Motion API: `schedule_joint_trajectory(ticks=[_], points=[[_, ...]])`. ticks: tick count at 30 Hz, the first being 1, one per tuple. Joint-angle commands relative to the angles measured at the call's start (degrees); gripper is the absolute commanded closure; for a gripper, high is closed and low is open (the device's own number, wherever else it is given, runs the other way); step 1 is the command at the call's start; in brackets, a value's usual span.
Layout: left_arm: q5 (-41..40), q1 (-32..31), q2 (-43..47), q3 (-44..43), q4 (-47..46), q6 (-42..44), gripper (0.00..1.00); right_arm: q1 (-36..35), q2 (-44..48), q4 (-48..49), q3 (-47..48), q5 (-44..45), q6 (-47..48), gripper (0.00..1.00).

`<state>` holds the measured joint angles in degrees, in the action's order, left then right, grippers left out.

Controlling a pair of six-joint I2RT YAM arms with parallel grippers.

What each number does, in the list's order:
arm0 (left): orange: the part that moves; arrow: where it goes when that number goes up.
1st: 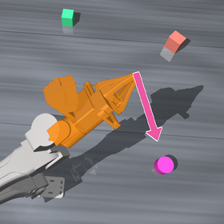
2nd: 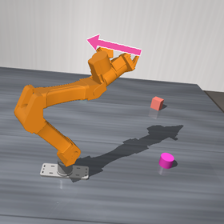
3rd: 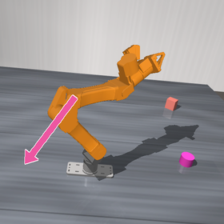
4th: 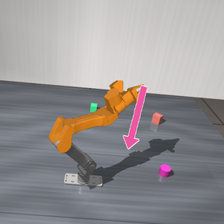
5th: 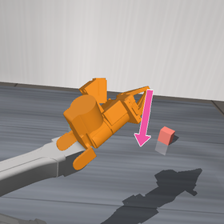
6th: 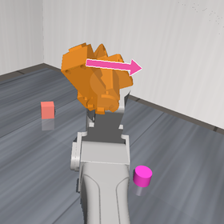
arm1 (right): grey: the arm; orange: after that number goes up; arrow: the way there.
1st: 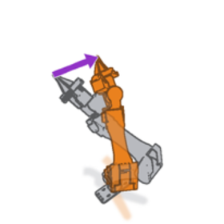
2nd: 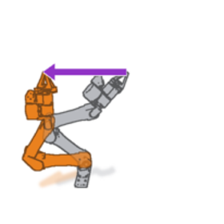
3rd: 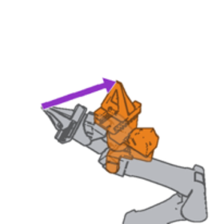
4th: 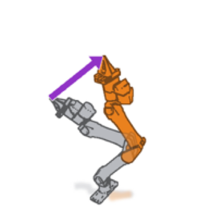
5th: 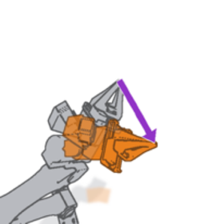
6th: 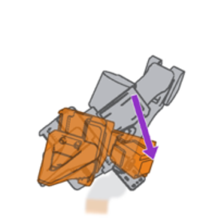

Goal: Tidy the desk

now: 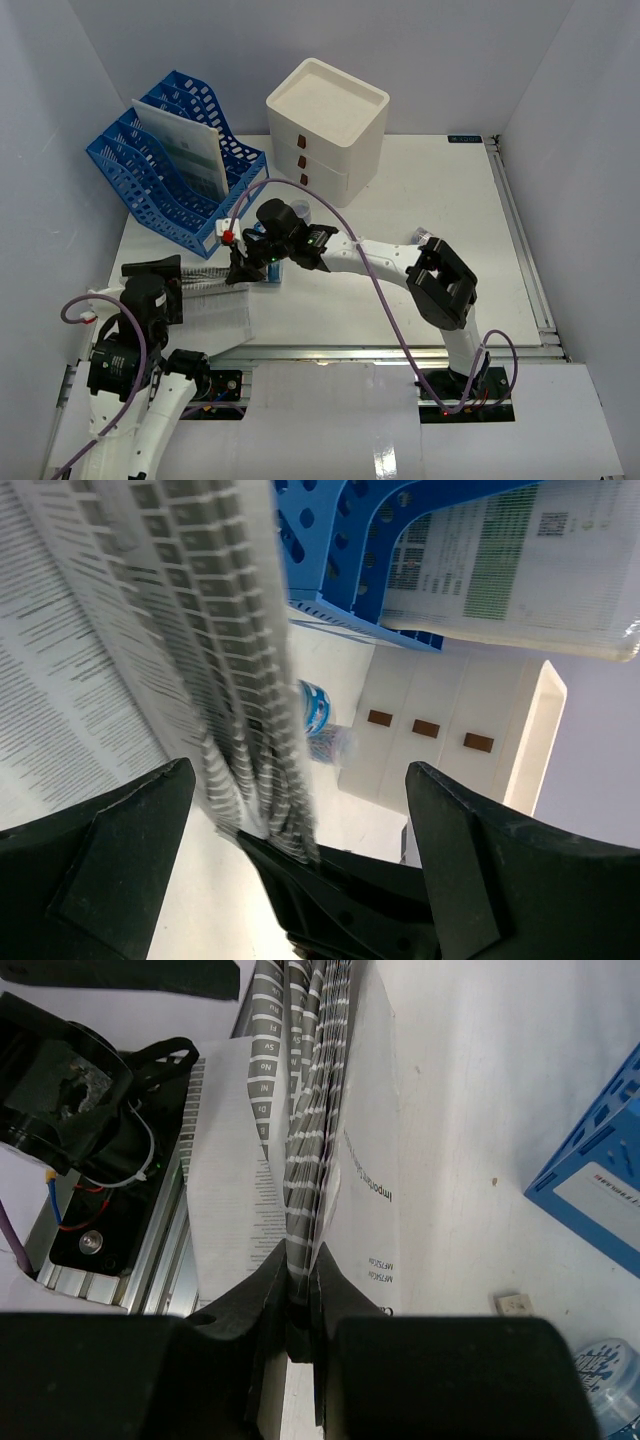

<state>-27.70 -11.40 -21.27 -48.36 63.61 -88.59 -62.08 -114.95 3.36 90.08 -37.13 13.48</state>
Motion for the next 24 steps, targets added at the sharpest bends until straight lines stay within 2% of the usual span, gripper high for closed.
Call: schedule_joint_trajectory(ticks=[1,8,14,17,21,24], points=[[1.7,0.1,-0.3,-1.4,3.4,-1.5,0.02,-0.4,6.4,4.2,-0.9,-2.3,0.6,0.92],[3.1,0.0,-5.9,-1.6,5.1,-2.8,0.02,-0.9,11.1,2.9,-6.2,0.0,5.0,0.92],[4.2,0.0,-6.4,-0.7,1.9,-2.5,0.05,-2.3,15.0,2.4,-11.4,1.3,8.9,0.92],[6.0,0.0,-7.5,-0.8,1.8,-2.5,0.11,-2.4,16.6,2.5,-12.5,2.2,9.2,0.92],[9.2,0.0,-6.8,-0.2,1.1,-0.2,0.34,-2.5,18.8,1.8,-12.3,3.0,9.5,0.92],[11.2,0.1,-5.9,0.1,1.3,1.5,0.39,-2.4,19.9,0.6,-11.9,2.6,9.2,0.92]])
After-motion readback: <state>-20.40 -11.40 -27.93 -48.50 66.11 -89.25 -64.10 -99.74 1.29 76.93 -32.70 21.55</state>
